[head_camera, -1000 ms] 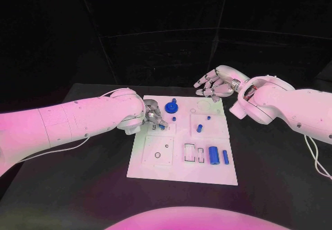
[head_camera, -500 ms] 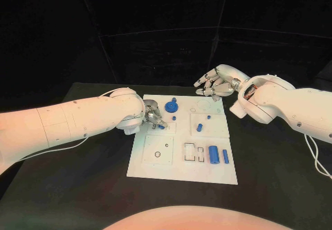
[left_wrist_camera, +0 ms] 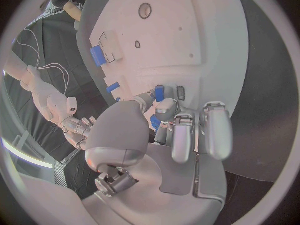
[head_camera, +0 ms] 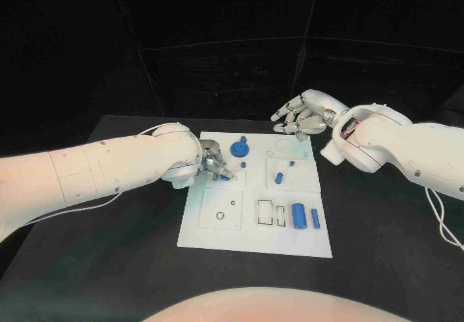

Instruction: Assemble the parts on the task board

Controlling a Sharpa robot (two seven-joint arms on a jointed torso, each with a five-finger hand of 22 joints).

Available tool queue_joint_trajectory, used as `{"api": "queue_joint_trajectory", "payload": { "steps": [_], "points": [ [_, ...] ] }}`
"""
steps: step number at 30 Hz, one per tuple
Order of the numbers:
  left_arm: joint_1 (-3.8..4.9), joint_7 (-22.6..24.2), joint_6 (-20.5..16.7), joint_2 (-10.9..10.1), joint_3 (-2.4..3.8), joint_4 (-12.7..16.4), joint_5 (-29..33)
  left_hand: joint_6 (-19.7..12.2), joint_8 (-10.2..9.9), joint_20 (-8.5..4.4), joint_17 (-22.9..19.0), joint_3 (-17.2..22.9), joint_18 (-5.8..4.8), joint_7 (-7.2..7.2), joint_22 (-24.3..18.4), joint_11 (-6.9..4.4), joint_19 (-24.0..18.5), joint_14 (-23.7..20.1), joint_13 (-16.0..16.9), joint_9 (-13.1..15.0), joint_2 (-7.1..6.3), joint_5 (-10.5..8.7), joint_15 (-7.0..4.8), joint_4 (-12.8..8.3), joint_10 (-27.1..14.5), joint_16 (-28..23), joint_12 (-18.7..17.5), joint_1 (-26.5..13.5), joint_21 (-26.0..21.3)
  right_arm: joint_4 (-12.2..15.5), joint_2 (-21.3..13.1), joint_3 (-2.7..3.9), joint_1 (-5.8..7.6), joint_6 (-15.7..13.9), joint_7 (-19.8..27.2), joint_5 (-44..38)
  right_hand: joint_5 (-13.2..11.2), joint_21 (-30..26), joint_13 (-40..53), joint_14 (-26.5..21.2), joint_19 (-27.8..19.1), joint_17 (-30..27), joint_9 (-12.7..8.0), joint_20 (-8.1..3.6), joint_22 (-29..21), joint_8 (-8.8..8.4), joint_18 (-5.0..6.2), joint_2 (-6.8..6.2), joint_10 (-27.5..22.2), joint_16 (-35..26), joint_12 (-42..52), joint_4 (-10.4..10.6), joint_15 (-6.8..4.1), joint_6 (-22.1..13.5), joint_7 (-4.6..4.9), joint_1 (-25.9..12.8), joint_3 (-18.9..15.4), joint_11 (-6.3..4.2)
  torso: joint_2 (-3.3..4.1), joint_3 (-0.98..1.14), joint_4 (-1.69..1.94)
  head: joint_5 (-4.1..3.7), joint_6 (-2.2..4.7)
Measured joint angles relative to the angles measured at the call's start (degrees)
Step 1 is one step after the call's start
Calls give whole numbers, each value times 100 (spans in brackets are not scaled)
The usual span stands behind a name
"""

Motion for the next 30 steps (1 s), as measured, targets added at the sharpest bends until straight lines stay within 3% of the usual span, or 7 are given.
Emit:
{"api": "queue_joint_trajectory", "payload": {
  "steps": [7, 11, 13, 15, 18, 30],
  "points": [
    [5, -30, 36, 30, -4, -39, 0, 31, 83, 0, 0, 108, 0, -30, 0, -15, 0, 0, 28, 65, -45, 0, 0, 45, 56, 0, 39, -174, 0, -2, 2, 0, 0, 3, 1, 0, 0, 0, 0, 0, -21, -13, -2, -21, 0, 0, 0, 0, 0, 0, 0, 17, 0, 0, 0, 0, 17, 0, 1, 3, 0, -15, -3],
    [17, -78, 97, 94, -6, -107, -3, 79, 142, 0, 0, 364, 0, -58, 0, -23, 0, 0, 44, 91, -149, 0, 0, -181, 65, 0, 67, -416, 0, -2, 5, 0, 0, 3, 2, 0, 0, 0, -5, 0, -21, -13, -5, -21, 0, 0, 1, 0, 0, 0, 0, 17, 0, 0, 0, 0, 17, 0, 2, 4, 0, -15, -4],
    [26, -107, 142, 132, -6, -151, -5, 101, 180, 0, 0, 385, -5, -79, 0, -43, 0, 0, 63, 103, -134, 0, 0, -202, 86, 0, 67, -486, 24, -3, 10, 0, -1, 4, 2, 0, 0, 0, -4, 0, -21, -13, -5, -21, 0, 0, 0, 0, 0, 0, 0, 17, 0, 0, 0, 0, 17, 0, 2, 5, 0, -10, -5],
    [34, -127, 181, 166, -6, -188, -5, 115, 181, -13, 0, 495, -90, -92, 0, -42, 13, 0, 71, 118, -181, 0, 0, -312, 86, 0, 92, -536, 25, -3, 14, 0, -1, 4, 3, 0, 0, 0, -4, 0, -21, -13, -5, -21, 0, 0, 0, 0, 0, 0, 0, 17, 0, 0, 0, 0, 17, 0, 2, 5, 0, -8, -5],
    [46, -156, 246, 216, -4, -249, -5, 142, 214, -20, 0, 538, -89, -101, 0, -59, 20, 0, 85, 139, -182, 0, 0, -355, 104, 0, 95, -602, 32, -3, 15, 0, -1, 4, 3, 0, 0, 0, -4, 0, -21, -13, -5, -21, 0, 0, 0, 0, 0, 0, 0, 17, 0, 0, 0, 0, 17, 0, 2, 5, -3, -7, -7],
    [92, -290, 514, 416, 0, -465, -14, 214, 298, -40, 0, 410, -88, -150, 0, -82, -1, -1, 100, 189, -160, 0, -41, -278, 130, 0, 123, -716, 86, -8, 31, 0, -1, 6, 4, 0, 0, 0, -4, 0, -21, -12, -4, -21, 0, 0, 0, 0, 0, 0, 0, 17, 0, 0, 0, 0, 17, 0, 2, 9, -4, -15, -8]
  ]
}}
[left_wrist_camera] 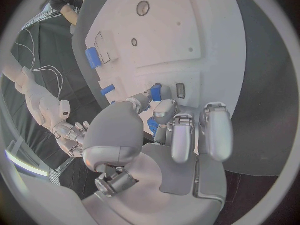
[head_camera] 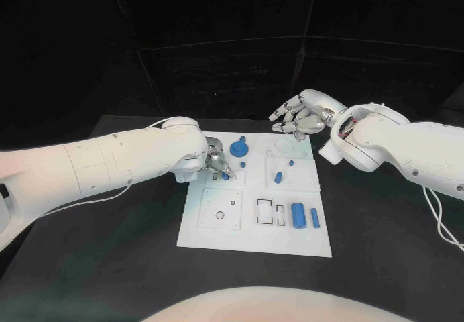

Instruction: Assemble the parts on the task board

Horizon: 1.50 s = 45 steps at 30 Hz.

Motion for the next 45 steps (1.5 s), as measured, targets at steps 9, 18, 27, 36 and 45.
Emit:
{"api": "queue_joint_trajectory", "payload": {
  "steps": [9, 18, 27, 36, 45],
  "points": [
    [5, -77, 57, 46, -3, -68, -31, 80, 84, -20, 0, -406, 0, -63, 0, -32, 20, 20, 21, 41, -32, 5, -20, 248, 27, 0, 29, -291, 0, -6, 7, 0, 0, 1, 3, 0, 0, 0, 0, 0, 0, -5, 0, 0, 0, 0, 0, 0, 0, 0, 0, 0, 0, 0, 0, 0, 0, 0, -2, -1, 0, -8, -4],
    [-5, -113, 61, 52, -6, -88, -42, 110, 133, -41, 0, -1034, 1, -55, 0, -32, -1, -1, 22, 83, -152, 5, -41, 561, 27, 0, 29, -559, 0, -18, 15, 0, 0, 1, 10, 0, 0, 0, 1, 0, 0, -11, 1, 0, -18, 0, 0, 0, 0, -24, 0, 0, 0, 0, 0, 0, 0, 0, -4, -3, 4, -14, -12],
    [-8, -119, 54, 53, -7, -92, -42, 110, 218, -57, 0, -1659, 1, -56, 0, -32, 15, -1, 9, 139, -217, 5, -41, 806, 26, 0, 29, -624, 0, -20, 18, -1, 0, 1, 17, 0, 0, 0, 1, 0, 0, -10, 1, 0, -18, 0, 0, 0, 0, -24, 0, 0, 0, 0, 0, 0, 0, 0, -6, -5, 4, -10, -10],
    [-13, -120, 33, 5, -7, -33, -42, 88, 260, -57, 0, -2008, 0, -78, 0, -53, 15, 20, -2, 158, -149, 5, -61, 917, 47, 0, 29, -511, 0, -30, 17, -1, 0, 1, 22, 0, 0, 0, 1, 0, 0, -17, 1, 0, -18, 0, 0, 0, 0, -24, 0, 17, 0, 0, 0, 0, 17, 0, -5, -7, 8, -22, -13],
    [-64, -131, 13, -145, 424, 98, -41, 37, 291, -57, 0, -2406, 1, -67, 0, -53, 15, 20, -55, 165, -149, 4, -61, 1156, 47, 0, 29, -511, 0, -49, 20, -1, -2, 3, 28, 0, 0, 0, 1, 0, 0, -18, 1, 0, -17, 0, 0, 0, 0, -24, 0, 23, 0, 0, 0, 0, 23, 0, -4, -8, 11, -25, -4]
  ]
}}
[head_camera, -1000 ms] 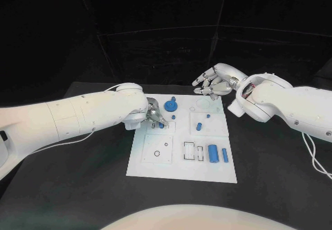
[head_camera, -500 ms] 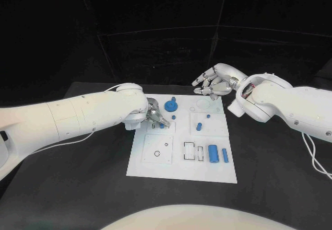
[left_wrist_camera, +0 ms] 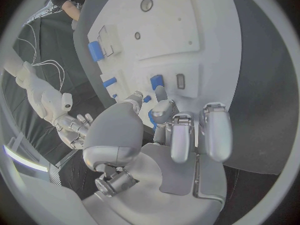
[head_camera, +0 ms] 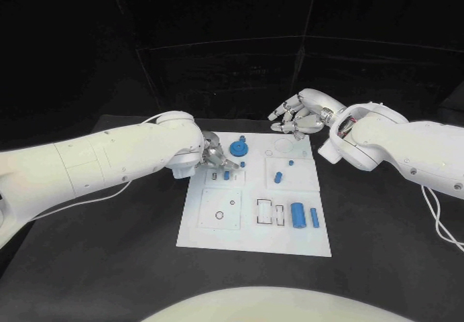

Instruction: Assemble the parts on the task board

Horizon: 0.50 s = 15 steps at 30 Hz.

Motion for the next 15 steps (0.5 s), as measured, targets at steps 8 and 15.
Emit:
{"api": "queue_joint_trajectory", "payload": {
  "steps": [8, 15],
  "points": [
    [218, -21, 20, -227, 358, 183, 0, -471, -234, 0, 0, -346, 0, 180, 0, 135, 0, -18, -445, -128, 125, 0, 46, 77, -342, 0, -331, 298, -264, -25, -1, 0, 0, 1, 1, 4, 0, 0, -5, 0, 0, 1, 0, 0, 0, 0, 0, 0, 0, 0, 0, 0, 0, 0, 0, 0, 0, 0, 0, 1, 0, -5, 19],
    [418, -140, 307, -166, 411, -190, 0, -565, -413, 61, 0, -586, -1, 257, -29, 205, 10, -9, -531, -296, 171, 0, 114, 91, -412, 0, -332, 413, -301, -35, 0, -1, 0, 2, 0, 5, 0, 0, -5, 0, 0, 1, 0, 0, 0, 0, 0, 0, 0, 0, 0, 0, 0, 0, 0, 0, 0, 0, 0, 4, 2, -8, 45]
  ]
}}
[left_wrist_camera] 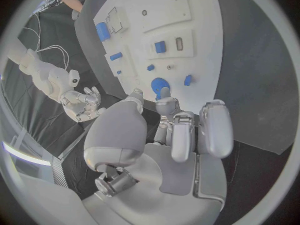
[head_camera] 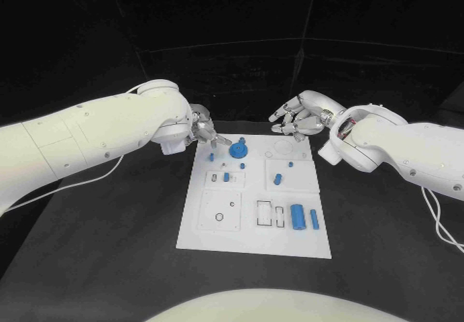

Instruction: Assemble the parts on the task board

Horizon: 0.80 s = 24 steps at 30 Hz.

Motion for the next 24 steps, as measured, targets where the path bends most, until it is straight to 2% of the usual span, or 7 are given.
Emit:
{"api": "queue_joint_trajectory", "payload": {
  "steps": [4, 8, 12, 19, 24],
  "points": [
    [28, -61, 237, 199, -6, -465, -8, -21, -40, 26, 0, -45, 0, 21, -26, 21, -15, -2, -30, -60, 64, 0, 2, -34, -21, 0, -19, 143, -30, -2, 11, 0, 0, 1, -2, 1, 0, 0, 0, 0, 0, 0, 0, 0, 0, 0, 0, 0, 0, 0, 0, 0, 0, 0, 0, 0, 0, 0, 1, 0, 1, 33, 9],
    [40, -75, 448, 449, -66, -997, -82, -21, -63, 46, 0, -73, 0, 21, -61, 20, -34, -21, -66, -106, 96, 0, 20, -62, -63, 0, -26, 248, -67, -2, 18, 0, 0, 3, -2, 1, 0, 0, 0, 0, 0, 0, 0, 0, 0, 0, 0, 0, 0, 0, 0, 0, 0, 0, 0, 0, 0, 0, 8, -4, -11, 73, 23],
    [18, -60, 579, 637, -107, -1388, -239, -21, -79, 46, 0, -104, 0, 21, -75, 41, -34, 0, -81, -123, 122, 0, 41, -62, -83, 0, -45, 274, -96, -3, 20, 0, -2, 3, -2, 1, 0, 0, 0, 0, 0, 0, 0, 0, 0, 0, 0, 0, 0, 0, 0, 0, 0, 0, 0, 0, 0, 0, 14, -8, -19, 86, 25],
    [-75, 41, 737, 911, -137, -1884, -531, -21, -79, 46, 0, -123, 0, 21, -47, 41, -34, 0, -50, -140, 145, 0, 41, -43, -83, 0, -45, 297, -96, -8, 44, 0, -4, 3, 0, 2, 0, 0, 0, 0, 0, 0, 0, 0, 0, 0, 0, 0, 0, 0, 0, 0, 0, 0, 0, 0, 0, 0, 15, -11, -19, 86, 10],
    [-135, 141, 829, 1048, -142, -2094, -646, 2, -79, 66, 0, -171, 1, 43, -36, 40, -14, 0, -35, -162, 145, 0, 41, -29, -83, 0, -45, 297, -96, -14, 57, 0, -6, 3, 1, 2, 0, 0, 1, 0, 0, 1, 0, 0, 1, 0, 0, 0, 0, 0, 0, 0, 0, 0, 0, 0, 0, 0, 15, -11, -20, 97, -1]
  ]
}}
